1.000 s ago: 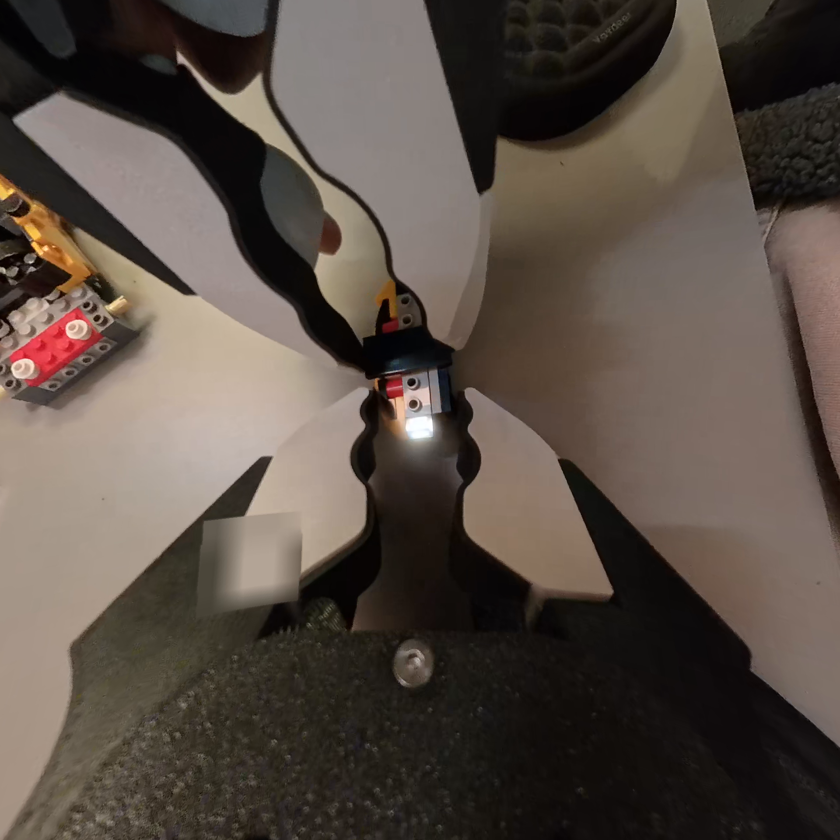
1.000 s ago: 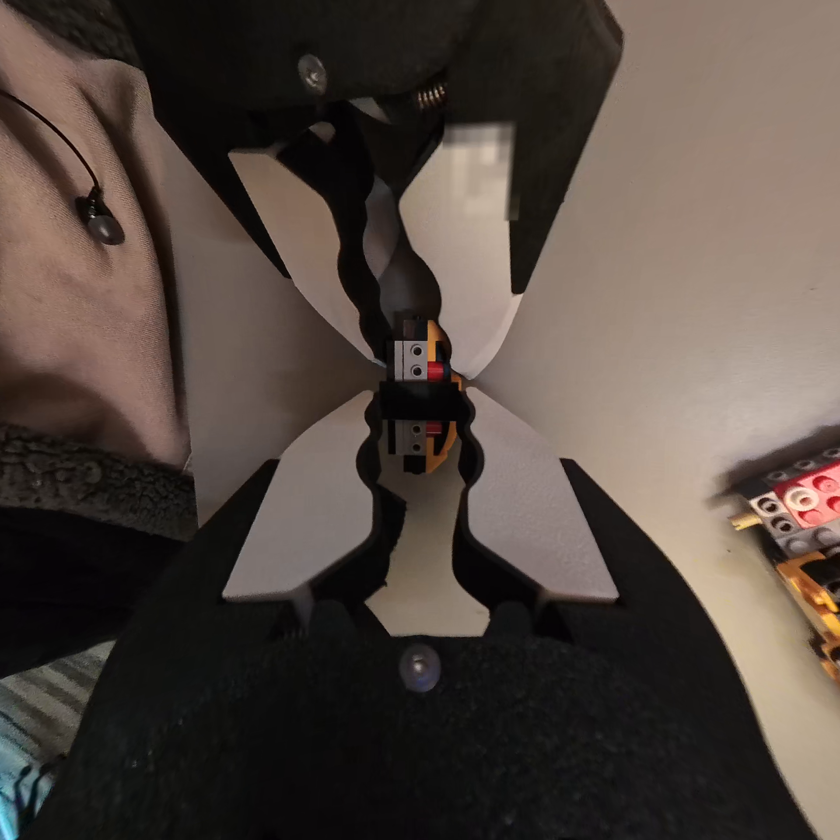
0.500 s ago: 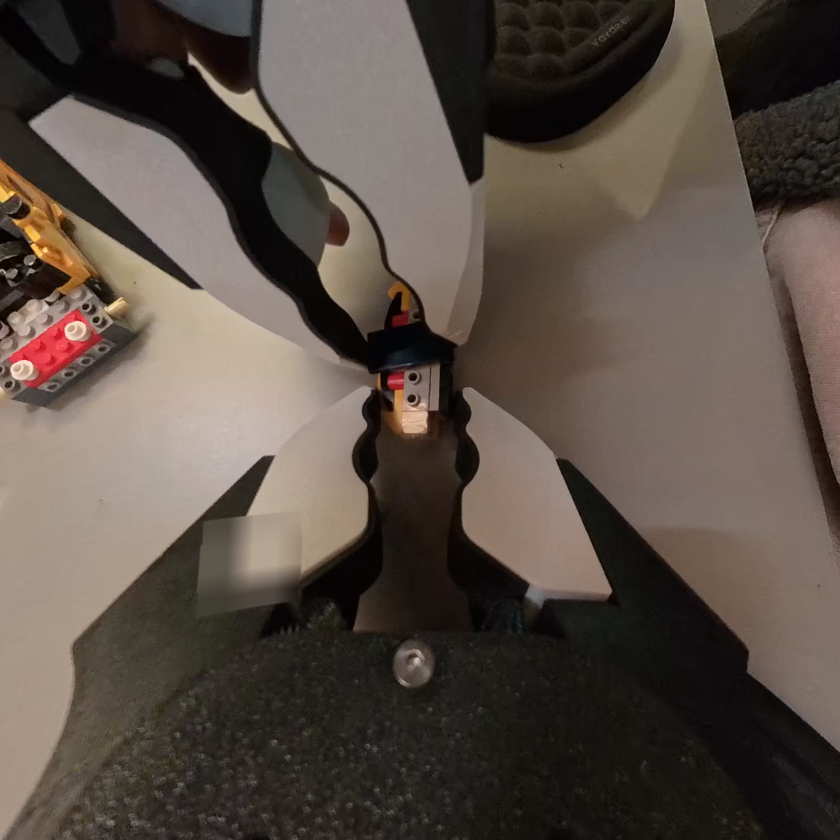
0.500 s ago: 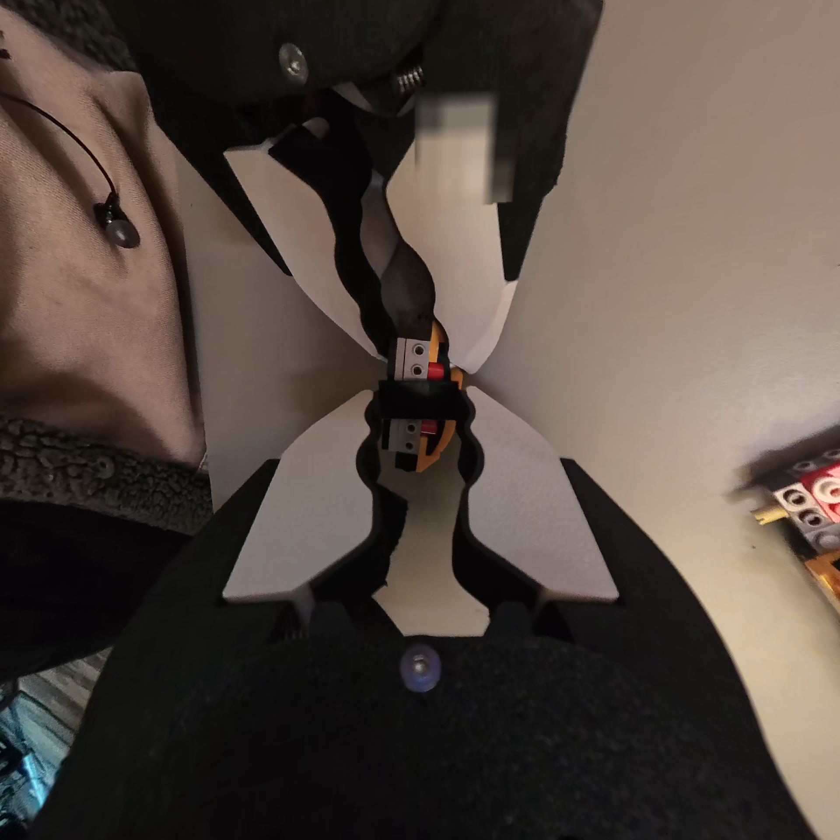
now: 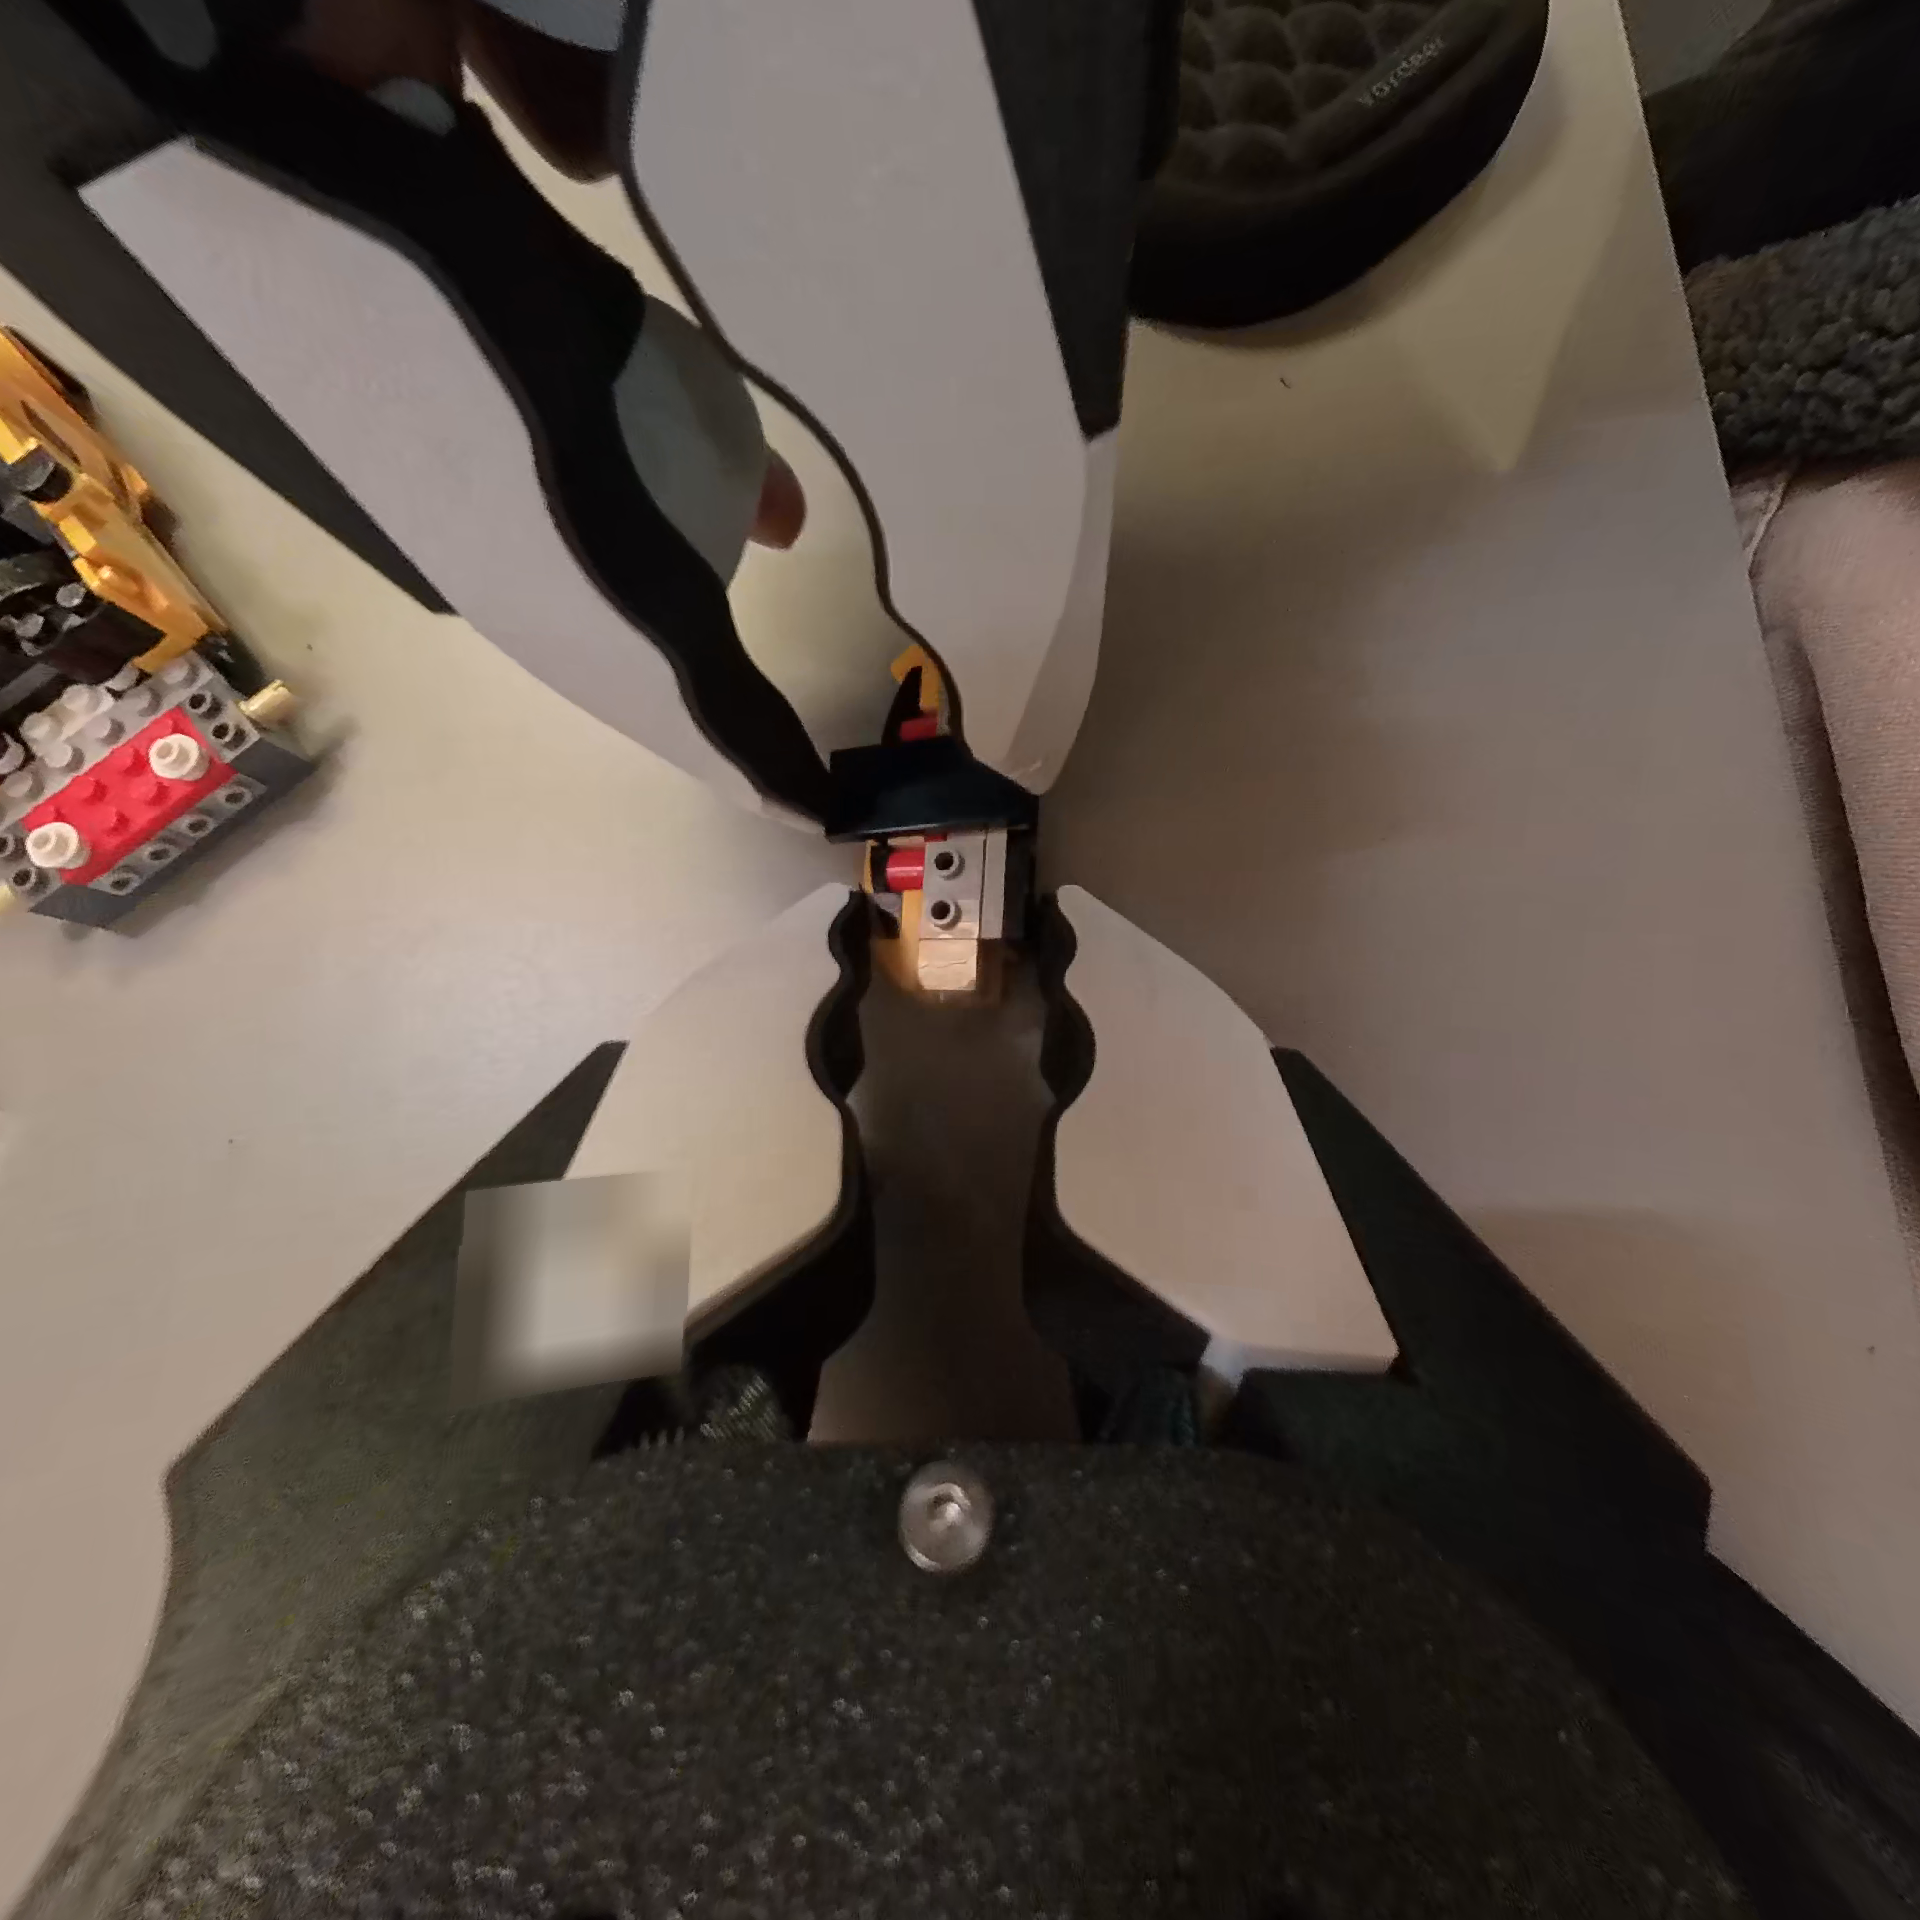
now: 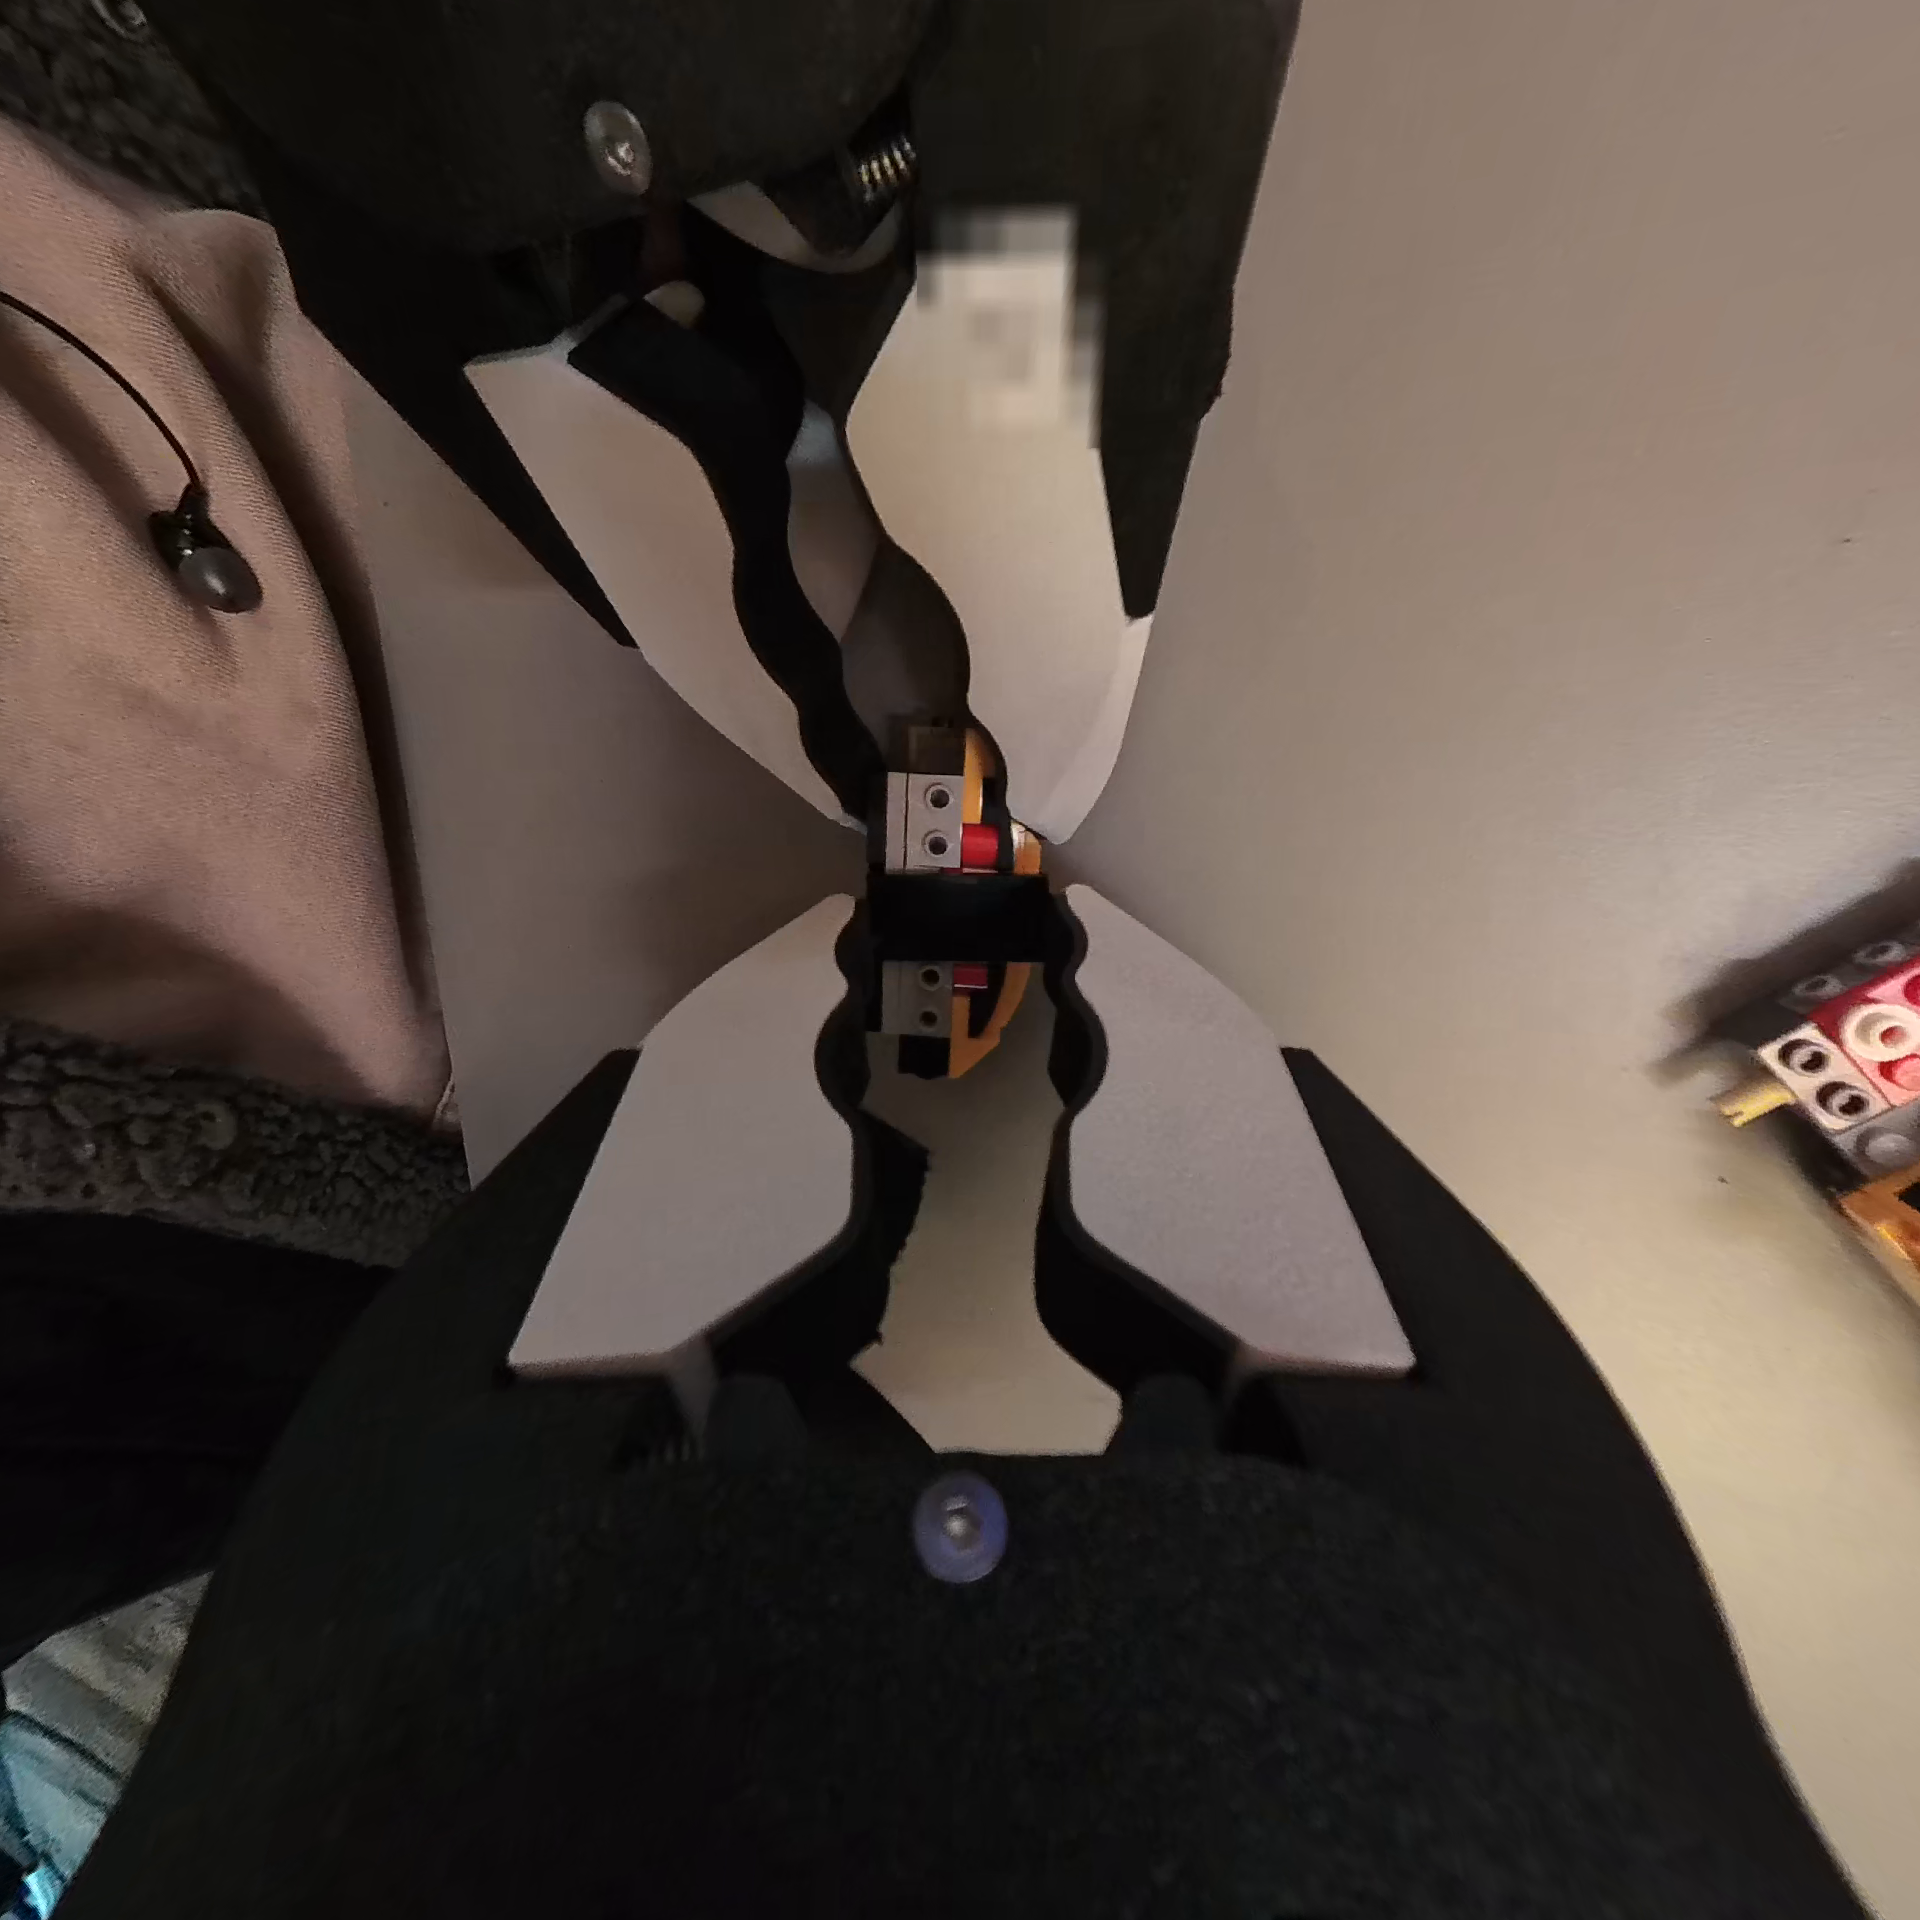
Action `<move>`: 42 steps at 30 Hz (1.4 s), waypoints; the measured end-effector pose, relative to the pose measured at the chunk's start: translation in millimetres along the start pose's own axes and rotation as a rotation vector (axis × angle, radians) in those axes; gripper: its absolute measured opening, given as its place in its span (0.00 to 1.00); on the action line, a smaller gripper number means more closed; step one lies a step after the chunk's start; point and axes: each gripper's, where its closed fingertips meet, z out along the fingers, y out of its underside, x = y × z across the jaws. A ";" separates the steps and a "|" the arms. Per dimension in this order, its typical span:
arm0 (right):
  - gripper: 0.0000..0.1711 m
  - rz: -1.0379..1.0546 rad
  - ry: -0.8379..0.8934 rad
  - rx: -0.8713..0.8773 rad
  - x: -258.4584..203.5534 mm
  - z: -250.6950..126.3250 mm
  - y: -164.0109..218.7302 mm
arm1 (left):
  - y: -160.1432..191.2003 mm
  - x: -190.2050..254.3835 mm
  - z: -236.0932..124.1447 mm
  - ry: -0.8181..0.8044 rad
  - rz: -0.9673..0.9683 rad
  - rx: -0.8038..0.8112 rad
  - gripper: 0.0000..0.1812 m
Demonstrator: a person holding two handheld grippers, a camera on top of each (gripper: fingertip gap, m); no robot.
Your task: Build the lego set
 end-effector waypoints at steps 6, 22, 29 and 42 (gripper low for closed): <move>0.19 0.008 0.014 -0.009 0.1 0.2 0.2 | -0.2 0.1 -0.1 0.000 0.000 0.000 0.17; 0.19 0.049 -0.003 0.051 -0.1 1.7 0.5 | -0.5 0.6 -0.7 -0.004 0.005 0.001 0.17; 0.19 0.048 -0.019 0.074 0.0 1.6 0.2 | -0.6 0.9 -1.0 -0.002 0.002 0.002 0.17; 0.19 0.056 -0.047 0.087 -0.6 1.3 -0.3 | -0.7 1.5 -1.5 -0.002 0.003 0.003 0.17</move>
